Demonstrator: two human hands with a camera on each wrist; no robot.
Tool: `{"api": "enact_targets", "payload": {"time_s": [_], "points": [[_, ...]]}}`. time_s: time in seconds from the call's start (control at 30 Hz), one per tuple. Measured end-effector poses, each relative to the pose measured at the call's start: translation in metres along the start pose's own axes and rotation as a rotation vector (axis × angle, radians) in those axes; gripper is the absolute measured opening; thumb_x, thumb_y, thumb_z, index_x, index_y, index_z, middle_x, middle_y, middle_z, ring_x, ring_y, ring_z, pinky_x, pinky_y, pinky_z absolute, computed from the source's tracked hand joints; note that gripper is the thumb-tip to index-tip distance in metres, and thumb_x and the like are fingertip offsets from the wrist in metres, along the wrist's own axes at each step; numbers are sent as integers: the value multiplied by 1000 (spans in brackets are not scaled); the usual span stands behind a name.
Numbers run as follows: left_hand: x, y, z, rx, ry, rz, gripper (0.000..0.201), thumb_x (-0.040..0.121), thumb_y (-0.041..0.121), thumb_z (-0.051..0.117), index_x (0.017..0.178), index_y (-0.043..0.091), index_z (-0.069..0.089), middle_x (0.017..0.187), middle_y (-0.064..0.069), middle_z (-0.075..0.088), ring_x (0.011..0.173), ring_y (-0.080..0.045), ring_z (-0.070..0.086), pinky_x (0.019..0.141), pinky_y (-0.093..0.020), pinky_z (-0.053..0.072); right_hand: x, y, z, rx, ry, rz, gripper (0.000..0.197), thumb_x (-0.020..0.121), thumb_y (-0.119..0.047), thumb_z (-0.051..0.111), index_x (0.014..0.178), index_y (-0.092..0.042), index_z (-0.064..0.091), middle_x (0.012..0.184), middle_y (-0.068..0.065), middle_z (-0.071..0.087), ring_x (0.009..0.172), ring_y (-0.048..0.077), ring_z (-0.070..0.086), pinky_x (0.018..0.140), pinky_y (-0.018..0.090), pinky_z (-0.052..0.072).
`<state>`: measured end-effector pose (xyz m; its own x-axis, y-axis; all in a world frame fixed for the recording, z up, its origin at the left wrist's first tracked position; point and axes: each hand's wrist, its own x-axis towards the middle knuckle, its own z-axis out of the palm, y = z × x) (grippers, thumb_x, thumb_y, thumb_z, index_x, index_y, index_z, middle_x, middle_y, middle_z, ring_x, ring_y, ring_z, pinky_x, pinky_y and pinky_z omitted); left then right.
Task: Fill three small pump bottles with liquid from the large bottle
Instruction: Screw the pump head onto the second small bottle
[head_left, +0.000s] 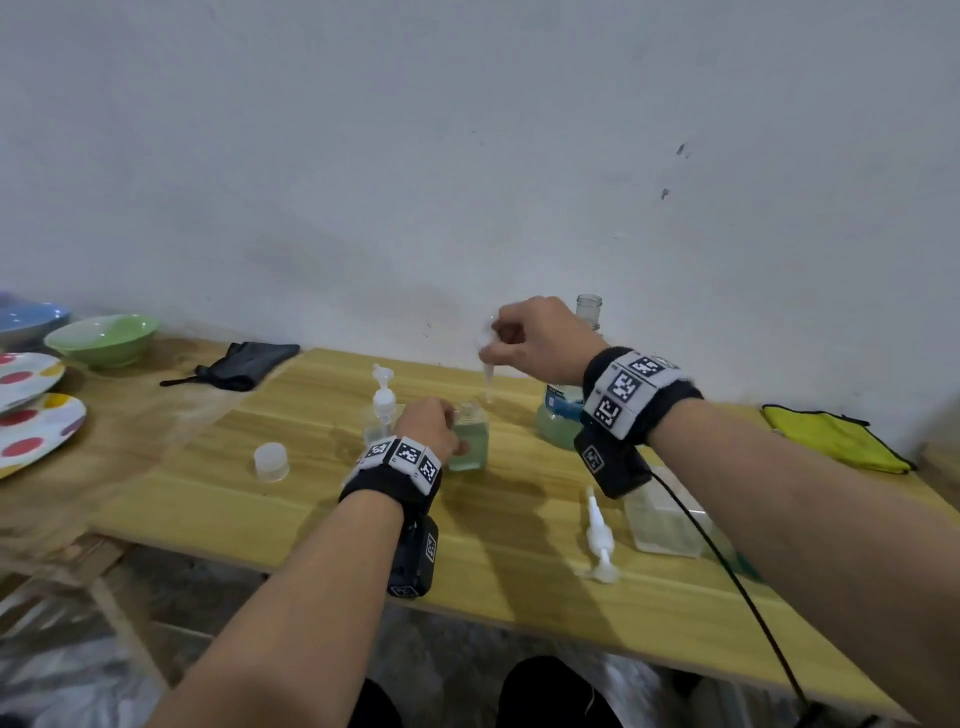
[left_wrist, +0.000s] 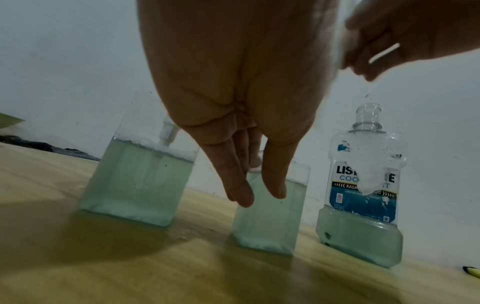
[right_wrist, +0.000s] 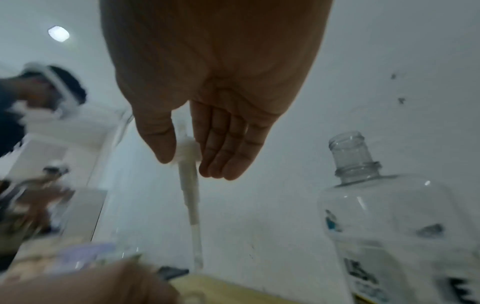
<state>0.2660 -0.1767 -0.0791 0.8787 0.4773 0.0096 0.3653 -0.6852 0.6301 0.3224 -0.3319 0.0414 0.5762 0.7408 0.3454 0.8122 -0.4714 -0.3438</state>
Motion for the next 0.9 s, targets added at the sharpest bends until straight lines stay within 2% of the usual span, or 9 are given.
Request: {"api": "enact_targets", "payload": {"time_s": [0.1, 0.37, 0.43, 0.53, 0.67, 0.73, 0.8, 0.83, 0.9], "points": [[1, 0, 1, -13, -9, -7, 42, 73, 17, 84, 111, 10, 68, 105, -7, 72, 95, -25, 68, 88, -39, 56, 17, -4, 4, 130, 78, 105, 24, 82, -29, 71, 66, -11, 64, 61, 1, 55, 54, 12, 45, 50, 24, 35], [0, -1, 3, -23, 1, 14, 40, 72, 14, 84, 108, 8, 68, 102, -8, 71, 95, -27, 67, 87, -41, 57, 23, 7, 44, 100, -10, 239, 22, 84, -29, 69, 76, -8, 71, 63, 1, 57, 58, 15, 51, 47, 24, 37], [2, -2, 3, -19, -2, 11, 38, 73, 14, 84, 107, 7, 68, 101, -8, 71, 94, -27, 66, 86, -40, 56, 21, 13, 54, 104, -35, 256, 22, 84, -29, 70, 72, -11, 69, 61, 0, 55, 58, 15, 50, 47, 24, 36], [1, -1, 4, -2, 5, 5, 30, 74, 14, 83, 99, 6, 68, 95, -8, 69, 86, -25, 63, 80, -35, 55, 15, 19, 72, 101, -109, 248, 25, 83, -31, 73, 64, -18, 63, 61, -4, 54, 64, 16, 53, 49, 23, 35], [-1, 0, 3, 10, 17, 4, 21, 76, 14, 81, 78, 10, 61, 83, -6, 63, 77, -25, 59, 67, -31, 48, 4, 26, 88, 161, -101, 260, 16, 80, -33, 76, 81, -19, 70, 72, -7, 58, 76, 17, 55, 59, 24, 41], [-1, 0, 3, 13, 17, 10, 22, 75, 16, 82, 87, 8, 66, 88, -7, 67, 82, -25, 63, 70, -31, 50, -2, 31, 91, 235, -84, 284, 33, 78, -30, 80, 106, -17, 72, 88, -1, 64, 83, 17, 58, 74, 27, 48], [-1, -1, 4, 11, 20, 25, 31, 74, 17, 82, 101, 8, 70, 98, -8, 71, 91, -26, 66, 80, -34, 54, -6, 37, 95, 309, -91, 295, 49, 74, -19, 84, 120, -16, 68, 99, 3, 65, 89, 19, 60, 83, 31, 50], [-2, 0, 4, 11, 22, 31, 34, 75, 17, 82, 105, 8, 70, 101, -8, 72, 94, -26, 67, 84, -35, 54, -9, 39, 97, 347, -83, 303, 47, 72, -13, 85, 116, -16, 69, 99, 4, 65, 90, 19, 60, 84, 32, 50], [-2, -1, 5, 13, 28, 31, 35, 75, 16, 82, 107, 7, 70, 104, -8, 71, 97, -26, 66, 85, -34, 53, -11, 45, 102, 419, -45, 328, 31, 68, -4, 86, 93, -17, 71, 90, 4, 65, 84, 18, 59, 79, 31, 51]]}}
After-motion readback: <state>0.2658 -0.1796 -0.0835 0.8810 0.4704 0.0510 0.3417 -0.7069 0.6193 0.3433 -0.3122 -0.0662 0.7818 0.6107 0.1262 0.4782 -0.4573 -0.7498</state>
